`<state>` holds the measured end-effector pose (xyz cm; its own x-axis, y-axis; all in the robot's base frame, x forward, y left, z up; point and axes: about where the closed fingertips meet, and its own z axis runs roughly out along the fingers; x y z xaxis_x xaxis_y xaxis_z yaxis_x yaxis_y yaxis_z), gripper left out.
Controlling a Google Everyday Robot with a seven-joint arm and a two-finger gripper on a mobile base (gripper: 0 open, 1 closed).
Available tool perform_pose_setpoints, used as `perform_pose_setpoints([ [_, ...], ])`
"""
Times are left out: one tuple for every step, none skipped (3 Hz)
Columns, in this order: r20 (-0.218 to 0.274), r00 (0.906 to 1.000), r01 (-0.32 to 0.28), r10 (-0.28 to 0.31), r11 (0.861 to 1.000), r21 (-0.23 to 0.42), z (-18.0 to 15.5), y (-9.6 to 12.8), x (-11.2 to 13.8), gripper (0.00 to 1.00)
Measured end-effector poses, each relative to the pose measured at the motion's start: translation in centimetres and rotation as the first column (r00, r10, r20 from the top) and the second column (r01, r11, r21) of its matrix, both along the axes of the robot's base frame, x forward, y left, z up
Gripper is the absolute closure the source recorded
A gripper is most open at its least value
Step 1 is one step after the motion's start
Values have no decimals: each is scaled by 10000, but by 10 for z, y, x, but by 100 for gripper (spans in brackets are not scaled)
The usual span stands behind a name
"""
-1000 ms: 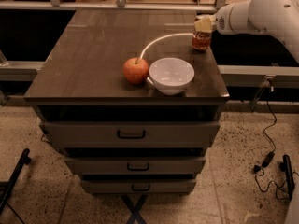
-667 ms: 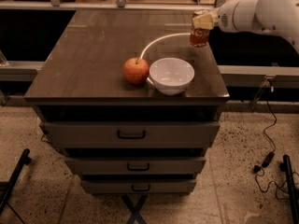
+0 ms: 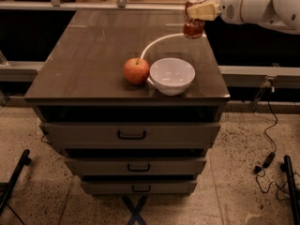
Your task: Pick coke can
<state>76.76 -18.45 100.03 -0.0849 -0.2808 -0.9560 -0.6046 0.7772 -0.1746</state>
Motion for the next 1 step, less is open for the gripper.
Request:
perform_pose_setpoints([
  [-130,9998,-168,167,9998,-104,-4,3,-3,100],
])
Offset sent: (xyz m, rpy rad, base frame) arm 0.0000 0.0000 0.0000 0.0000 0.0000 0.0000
